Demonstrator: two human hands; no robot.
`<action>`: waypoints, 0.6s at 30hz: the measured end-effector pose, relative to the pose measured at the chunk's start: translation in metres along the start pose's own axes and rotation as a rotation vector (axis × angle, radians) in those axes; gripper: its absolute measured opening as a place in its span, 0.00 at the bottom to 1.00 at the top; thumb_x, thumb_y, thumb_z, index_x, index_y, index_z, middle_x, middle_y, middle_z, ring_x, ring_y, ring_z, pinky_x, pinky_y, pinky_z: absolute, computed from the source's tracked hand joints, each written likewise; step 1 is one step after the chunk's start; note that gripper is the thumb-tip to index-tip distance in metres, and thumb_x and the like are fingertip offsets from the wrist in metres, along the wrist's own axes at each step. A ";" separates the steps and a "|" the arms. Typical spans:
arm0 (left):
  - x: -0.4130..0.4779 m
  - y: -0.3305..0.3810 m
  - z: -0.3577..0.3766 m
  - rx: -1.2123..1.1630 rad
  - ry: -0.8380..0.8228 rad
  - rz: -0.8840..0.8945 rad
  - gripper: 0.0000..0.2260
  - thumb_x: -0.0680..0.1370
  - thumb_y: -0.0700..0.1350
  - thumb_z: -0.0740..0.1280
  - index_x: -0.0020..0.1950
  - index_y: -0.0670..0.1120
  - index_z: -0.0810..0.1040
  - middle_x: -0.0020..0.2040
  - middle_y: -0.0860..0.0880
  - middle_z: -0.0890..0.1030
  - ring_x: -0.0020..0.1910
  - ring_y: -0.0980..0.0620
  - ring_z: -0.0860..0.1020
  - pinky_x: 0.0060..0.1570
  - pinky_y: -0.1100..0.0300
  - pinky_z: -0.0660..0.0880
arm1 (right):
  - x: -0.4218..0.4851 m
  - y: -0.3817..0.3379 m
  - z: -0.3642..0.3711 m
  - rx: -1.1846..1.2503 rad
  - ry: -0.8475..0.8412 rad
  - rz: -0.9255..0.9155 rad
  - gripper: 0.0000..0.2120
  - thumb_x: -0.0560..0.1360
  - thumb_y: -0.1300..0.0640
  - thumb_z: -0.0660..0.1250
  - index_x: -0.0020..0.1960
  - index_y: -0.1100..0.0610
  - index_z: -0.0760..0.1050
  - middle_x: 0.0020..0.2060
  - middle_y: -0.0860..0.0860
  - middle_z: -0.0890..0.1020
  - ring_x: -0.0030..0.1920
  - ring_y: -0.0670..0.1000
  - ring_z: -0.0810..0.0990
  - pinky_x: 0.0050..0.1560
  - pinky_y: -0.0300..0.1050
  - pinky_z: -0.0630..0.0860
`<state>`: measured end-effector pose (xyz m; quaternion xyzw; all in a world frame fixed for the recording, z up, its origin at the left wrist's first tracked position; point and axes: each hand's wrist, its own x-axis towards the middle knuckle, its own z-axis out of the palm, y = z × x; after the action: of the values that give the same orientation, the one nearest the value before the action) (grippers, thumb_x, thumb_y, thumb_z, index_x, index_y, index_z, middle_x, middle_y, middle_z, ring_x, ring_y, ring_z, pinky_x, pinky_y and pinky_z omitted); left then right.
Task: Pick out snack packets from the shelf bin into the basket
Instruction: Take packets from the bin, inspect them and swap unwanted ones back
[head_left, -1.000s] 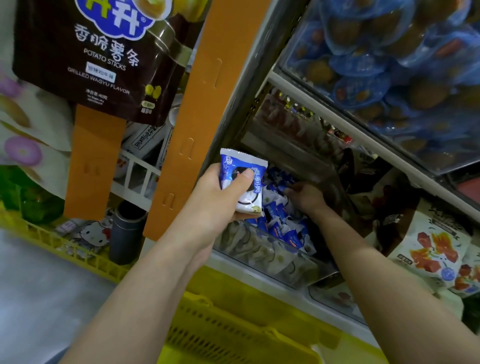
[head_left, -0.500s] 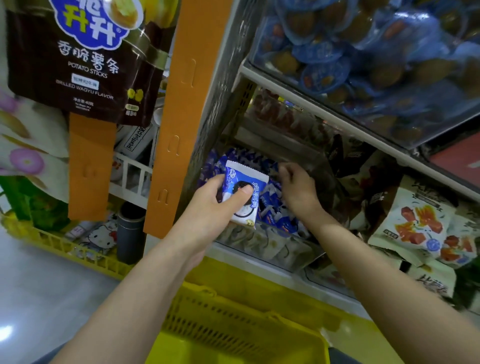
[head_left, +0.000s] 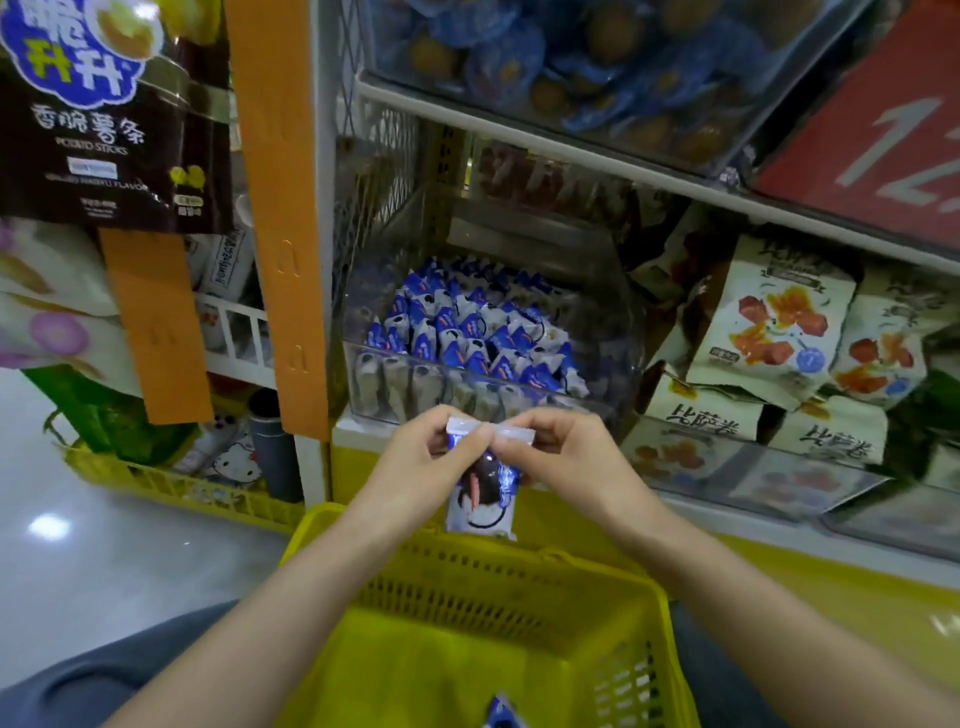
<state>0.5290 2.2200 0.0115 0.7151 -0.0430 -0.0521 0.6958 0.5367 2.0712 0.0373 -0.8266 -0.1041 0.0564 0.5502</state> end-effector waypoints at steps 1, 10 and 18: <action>-0.002 -0.005 0.003 0.023 0.021 -0.023 0.09 0.78 0.45 0.64 0.38 0.44 0.73 0.34 0.49 0.77 0.33 0.58 0.75 0.32 0.68 0.69 | -0.005 0.007 0.003 0.024 -0.007 0.015 0.07 0.72 0.62 0.70 0.38 0.52 0.79 0.28 0.44 0.81 0.31 0.39 0.78 0.35 0.34 0.76; -0.010 -0.025 0.018 -0.083 0.005 -0.224 0.10 0.77 0.47 0.63 0.37 0.46 0.75 0.32 0.50 0.80 0.33 0.55 0.79 0.33 0.64 0.73 | -0.023 0.034 0.011 -0.313 0.120 -0.140 0.05 0.72 0.55 0.69 0.38 0.49 0.77 0.32 0.42 0.80 0.33 0.37 0.76 0.33 0.29 0.68; -0.017 -0.018 0.020 -0.277 0.031 -0.246 0.11 0.71 0.40 0.69 0.52 0.41 0.77 0.45 0.45 0.84 0.39 0.53 0.81 0.39 0.64 0.79 | -0.014 0.029 -0.003 0.339 0.270 0.187 0.07 0.77 0.64 0.61 0.41 0.57 0.69 0.38 0.56 0.79 0.29 0.42 0.79 0.31 0.36 0.78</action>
<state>0.5097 2.2025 -0.0063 0.6129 0.0631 -0.1313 0.7766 0.5265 2.0545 0.0119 -0.7284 0.0588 0.0127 0.6825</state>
